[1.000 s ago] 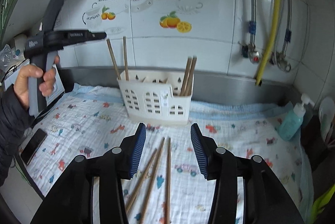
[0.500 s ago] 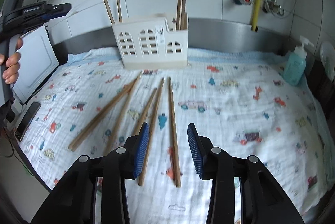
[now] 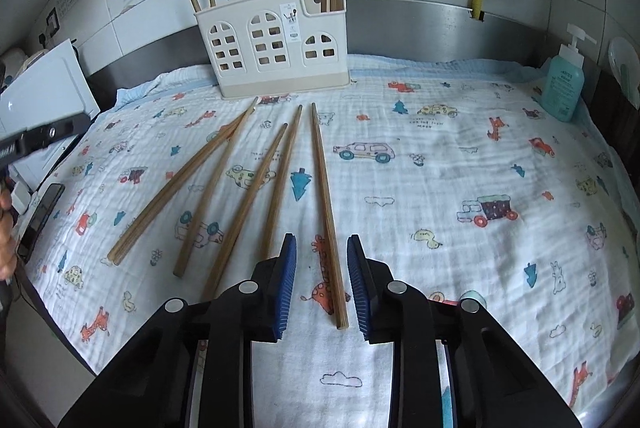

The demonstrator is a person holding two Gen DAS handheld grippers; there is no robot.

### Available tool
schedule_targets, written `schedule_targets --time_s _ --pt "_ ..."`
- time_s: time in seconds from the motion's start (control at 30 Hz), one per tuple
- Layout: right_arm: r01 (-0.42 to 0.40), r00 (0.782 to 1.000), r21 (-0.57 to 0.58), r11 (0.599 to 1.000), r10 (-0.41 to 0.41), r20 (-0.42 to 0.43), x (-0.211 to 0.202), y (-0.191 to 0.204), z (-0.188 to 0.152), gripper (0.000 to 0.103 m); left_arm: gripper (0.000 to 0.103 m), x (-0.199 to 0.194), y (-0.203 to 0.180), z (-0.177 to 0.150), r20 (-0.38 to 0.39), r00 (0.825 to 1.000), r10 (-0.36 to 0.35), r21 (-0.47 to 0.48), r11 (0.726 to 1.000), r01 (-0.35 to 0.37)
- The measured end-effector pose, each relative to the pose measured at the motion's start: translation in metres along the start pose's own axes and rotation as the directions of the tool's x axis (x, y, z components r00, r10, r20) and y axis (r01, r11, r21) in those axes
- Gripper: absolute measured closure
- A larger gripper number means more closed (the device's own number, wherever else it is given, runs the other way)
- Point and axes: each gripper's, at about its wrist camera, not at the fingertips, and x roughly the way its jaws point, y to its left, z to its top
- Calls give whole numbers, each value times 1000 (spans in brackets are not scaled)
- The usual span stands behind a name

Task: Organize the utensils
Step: 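Bring both open grippers back down over the remaining chopsticks, then grasp a chopstick with the right gripper while the left gripper grasps another and lifts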

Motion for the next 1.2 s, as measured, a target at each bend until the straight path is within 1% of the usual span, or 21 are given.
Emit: schedule_targets --time_s 0.07,0.17,0.23,0.37,0.5,0.8,0.9,0.93,1.0,1.07,1.1,1.2 --pt "0 1000 4 1000 0 -3 4 -1 -1 81 66 3 1 -10 -17 1000 -2 -10 1000 1" --pt "-6 1000 7 1000 6 -10 10 -1 -2 84 66 7 -1 -20 -39 999 12 0 1000 -12" --pt "0 1000 -1 1000 0 -14 15 0 -1 84 66 9 -2 -25 -50 999 21 10 1000 -20" --pt "10 1000 -9 1000 -10 -24 25 0 1 90 66 15 -2 -32 -77 997 21 8 1000 -20" --pt "22 999 -18 1000 -23 -36 33 -1 3 92 66 22 -4 -37 -99 995 18 10 1000 -17" --pt "42 998 -52 998 -44 -35 36 2 3 95 67 40 -18 -42 -140 990 12 55 998 -4" --pt "42 998 -51 998 -44 -34 35 2 3 95 67 45 -23 -44 -148 989 25 79 997 -13" --pt "42 998 -50 998 -43 -34 35 2 3 95 68 47 -24 -45 -151 988 32 88 996 -19" --pt "42 998 -51 998 -44 -34 36 2 3 95 73 51 -25 -46 -157 987 37 96 995 -22" --pt "41 999 -48 998 -42 -33 35 2 2 95 73 56 -25 -47 -167 985 44 100 995 -27" --pt "40 999 -47 998 -42 -33 34 2 1 96 76 58 -24 -48 -170 984 54 102 994 -37" --pt "39 999 -47 998 -40 -31 32 2 -1 96 77 62 -23 -49 -183 982 45 91 995 -29"
